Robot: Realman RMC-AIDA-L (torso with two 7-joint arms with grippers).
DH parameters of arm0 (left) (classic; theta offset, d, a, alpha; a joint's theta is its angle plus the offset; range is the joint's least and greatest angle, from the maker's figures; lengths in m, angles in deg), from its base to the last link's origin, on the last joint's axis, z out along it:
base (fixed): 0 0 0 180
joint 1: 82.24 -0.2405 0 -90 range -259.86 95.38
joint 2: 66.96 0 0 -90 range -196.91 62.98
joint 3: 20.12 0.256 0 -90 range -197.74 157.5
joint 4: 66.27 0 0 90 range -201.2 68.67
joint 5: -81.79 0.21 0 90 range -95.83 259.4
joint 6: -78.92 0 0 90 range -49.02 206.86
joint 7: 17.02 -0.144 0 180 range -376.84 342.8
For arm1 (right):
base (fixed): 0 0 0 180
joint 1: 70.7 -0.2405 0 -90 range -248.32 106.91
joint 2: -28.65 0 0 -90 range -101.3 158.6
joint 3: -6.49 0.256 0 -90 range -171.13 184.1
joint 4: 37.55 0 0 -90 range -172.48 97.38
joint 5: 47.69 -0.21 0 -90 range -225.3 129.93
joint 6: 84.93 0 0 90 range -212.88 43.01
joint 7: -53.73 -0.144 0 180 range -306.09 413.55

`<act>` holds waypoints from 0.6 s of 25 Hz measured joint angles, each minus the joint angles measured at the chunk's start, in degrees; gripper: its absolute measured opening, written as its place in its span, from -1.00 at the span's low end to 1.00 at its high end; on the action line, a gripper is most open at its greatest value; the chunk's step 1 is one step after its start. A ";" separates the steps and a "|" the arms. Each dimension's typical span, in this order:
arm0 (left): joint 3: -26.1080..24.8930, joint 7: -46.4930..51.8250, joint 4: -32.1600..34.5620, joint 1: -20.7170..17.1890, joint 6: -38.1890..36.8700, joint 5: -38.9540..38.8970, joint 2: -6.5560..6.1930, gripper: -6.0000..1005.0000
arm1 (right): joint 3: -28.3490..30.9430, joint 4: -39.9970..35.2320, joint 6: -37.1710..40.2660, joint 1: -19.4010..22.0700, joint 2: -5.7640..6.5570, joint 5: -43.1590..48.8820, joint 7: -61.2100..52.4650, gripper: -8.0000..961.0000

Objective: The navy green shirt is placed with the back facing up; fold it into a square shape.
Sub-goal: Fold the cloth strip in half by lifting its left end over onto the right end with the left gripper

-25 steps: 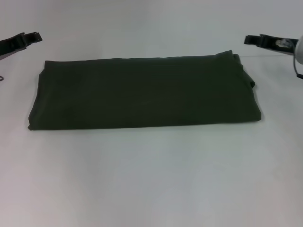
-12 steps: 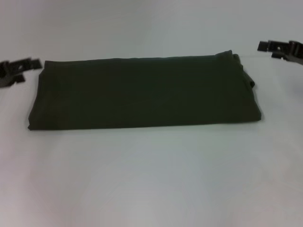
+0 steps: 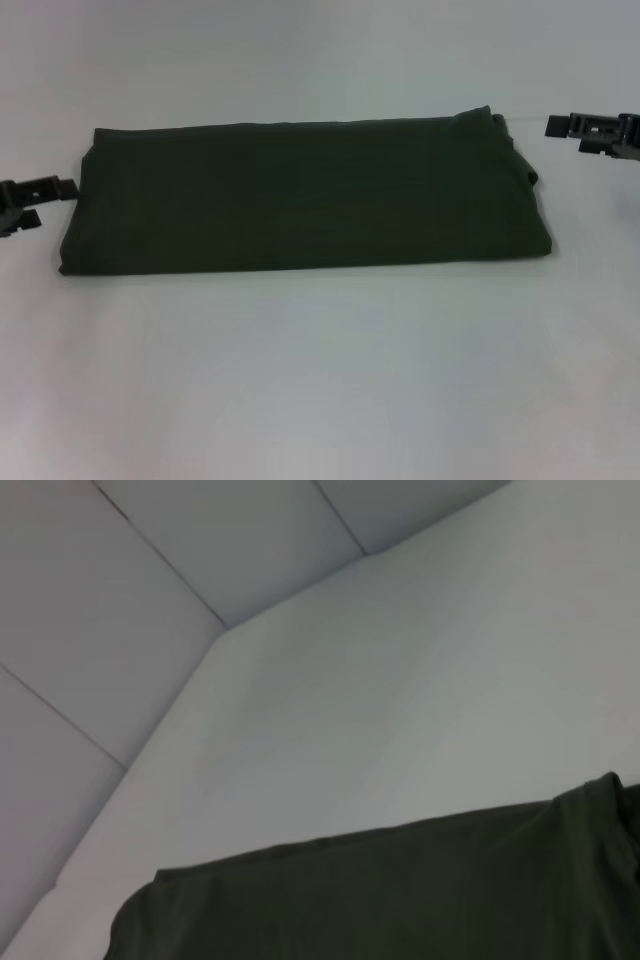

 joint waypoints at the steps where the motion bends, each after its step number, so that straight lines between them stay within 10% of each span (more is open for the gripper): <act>1: 1.11 -0.06 -0.03 0.14 0.97 0.01 0.32 0.81 | -0.33 0.00 -0.04 0.05 0.00 0.00 -0.01 0.93; 15: 7.47 -0.33 -2.30 0.61 12.21 0.03 2.41 0.81 | -1.55 -0.01 0.10 0.43 -0.51 0.00 0.16 0.92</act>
